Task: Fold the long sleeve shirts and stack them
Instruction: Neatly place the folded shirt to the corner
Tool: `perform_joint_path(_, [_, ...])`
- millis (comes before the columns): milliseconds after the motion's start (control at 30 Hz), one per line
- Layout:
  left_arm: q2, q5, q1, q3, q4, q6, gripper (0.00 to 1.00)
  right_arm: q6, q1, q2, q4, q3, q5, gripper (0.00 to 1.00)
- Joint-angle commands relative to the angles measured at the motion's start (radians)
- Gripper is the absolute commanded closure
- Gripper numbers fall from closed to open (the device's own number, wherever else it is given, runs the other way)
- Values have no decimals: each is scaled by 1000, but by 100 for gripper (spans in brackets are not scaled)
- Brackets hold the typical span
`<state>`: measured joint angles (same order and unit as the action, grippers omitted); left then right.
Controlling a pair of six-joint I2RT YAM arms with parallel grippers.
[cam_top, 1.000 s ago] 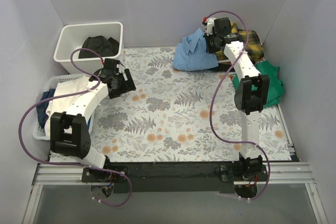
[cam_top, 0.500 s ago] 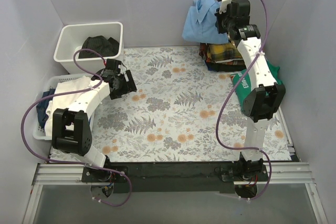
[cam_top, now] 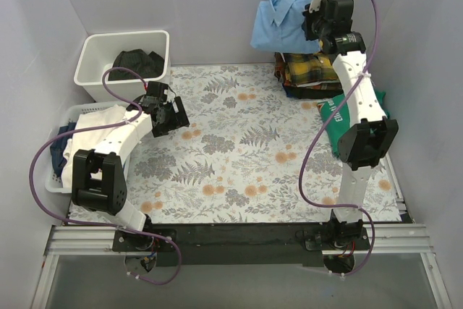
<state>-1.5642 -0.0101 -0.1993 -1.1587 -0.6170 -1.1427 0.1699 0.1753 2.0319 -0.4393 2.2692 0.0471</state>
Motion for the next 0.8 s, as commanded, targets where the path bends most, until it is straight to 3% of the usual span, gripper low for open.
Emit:
perform_joint_path(0, [10, 9, -6, -12, 13, -3, 21, -33, -56, -29, 64, 12, 17, 99])
perform_joint_path(267, [-34, 9, -20, -27, 20, -11, 21, -66, -164, -26, -48, -48, 83, 99])
perform_joint_path(500, [-77, 9, -46, -56, 19, -8, 21, -142, -264, 49, -168, 2, 160, 99])
perform_joint_path(767, [-103, 6, -60, -79, 2, 4, 21, -263, -281, 136, -188, 81, -41, 96])
